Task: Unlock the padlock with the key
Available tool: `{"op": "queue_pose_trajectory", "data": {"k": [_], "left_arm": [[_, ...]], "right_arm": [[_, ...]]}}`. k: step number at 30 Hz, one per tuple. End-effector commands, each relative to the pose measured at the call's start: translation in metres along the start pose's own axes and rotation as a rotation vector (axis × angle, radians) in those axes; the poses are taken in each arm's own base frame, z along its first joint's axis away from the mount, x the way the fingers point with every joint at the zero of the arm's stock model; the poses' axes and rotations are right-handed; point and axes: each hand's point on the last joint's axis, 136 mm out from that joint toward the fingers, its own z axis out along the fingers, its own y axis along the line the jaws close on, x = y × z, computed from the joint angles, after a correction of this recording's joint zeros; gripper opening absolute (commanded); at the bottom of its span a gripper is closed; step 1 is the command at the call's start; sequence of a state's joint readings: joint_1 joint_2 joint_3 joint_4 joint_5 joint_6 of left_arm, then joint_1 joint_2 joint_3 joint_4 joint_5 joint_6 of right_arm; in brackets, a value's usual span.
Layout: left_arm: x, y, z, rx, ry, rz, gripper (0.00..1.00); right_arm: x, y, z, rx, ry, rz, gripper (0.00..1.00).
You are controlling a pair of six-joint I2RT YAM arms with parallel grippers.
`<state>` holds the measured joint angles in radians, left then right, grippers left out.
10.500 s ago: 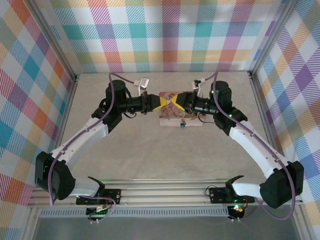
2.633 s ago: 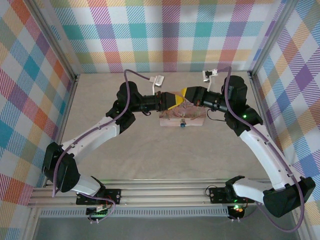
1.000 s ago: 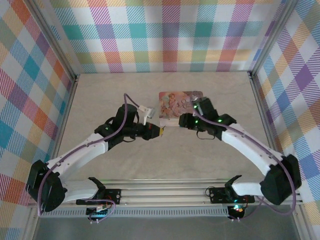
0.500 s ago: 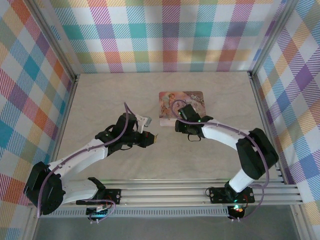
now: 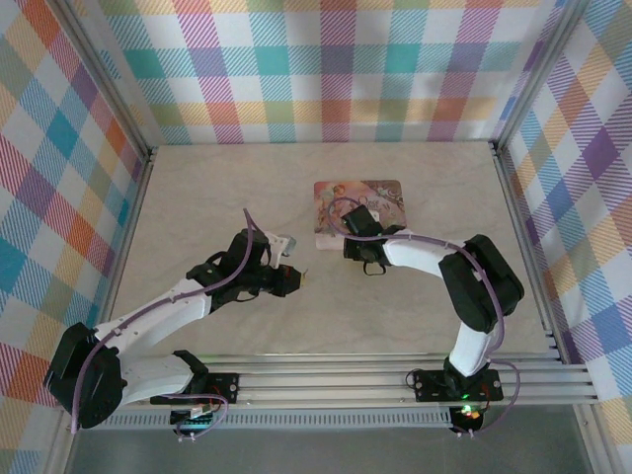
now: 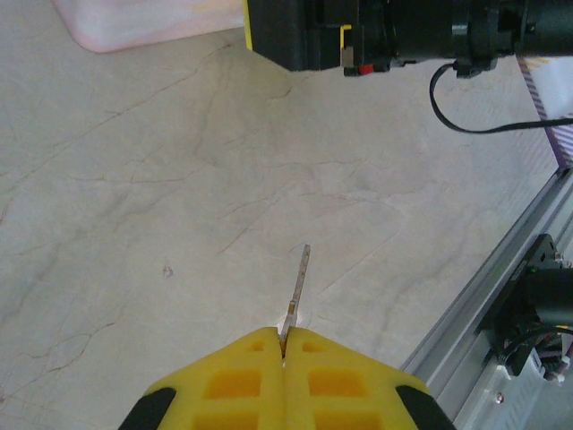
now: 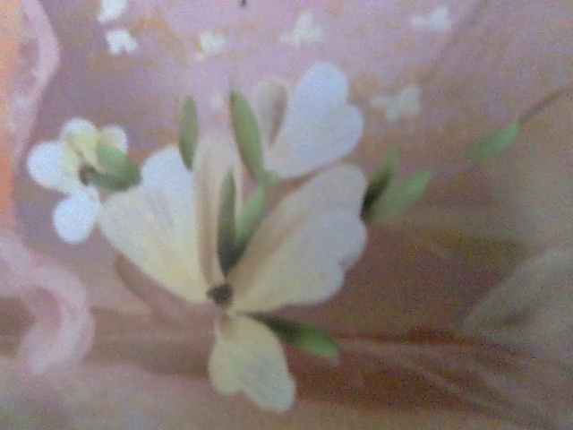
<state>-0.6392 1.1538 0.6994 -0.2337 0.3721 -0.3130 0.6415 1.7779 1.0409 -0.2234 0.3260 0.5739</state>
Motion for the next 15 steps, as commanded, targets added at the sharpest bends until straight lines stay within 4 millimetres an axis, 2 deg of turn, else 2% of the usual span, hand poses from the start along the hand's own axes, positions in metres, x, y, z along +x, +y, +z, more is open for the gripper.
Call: {"op": "queue_pose_trajectory", "data": {"k": [1, 6, 10, 15], "left_arm": [[0.003, 0.002, -0.002, -0.001, -0.014, 0.020, 0.00], [-0.001, 0.001, 0.000, 0.003, -0.028, 0.022, 0.00], [-0.003, 0.000, 0.001, 0.009, -0.035, 0.032, 0.00], [-0.004, 0.001, 0.001, 0.010, -0.055, 0.062, 0.00]], "right_arm": [[-0.017, 0.002, 0.002, 0.010, -0.047, -0.002, 0.48], [-0.020, 0.000, 0.009, 0.009, -0.051, -0.013, 0.43], [-0.022, 0.000, 0.013, 0.001, -0.054, -0.027, 0.31], [-0.023, 0.001, 0.006, -0.016, -0.045, -0.053, 0.17]]}}
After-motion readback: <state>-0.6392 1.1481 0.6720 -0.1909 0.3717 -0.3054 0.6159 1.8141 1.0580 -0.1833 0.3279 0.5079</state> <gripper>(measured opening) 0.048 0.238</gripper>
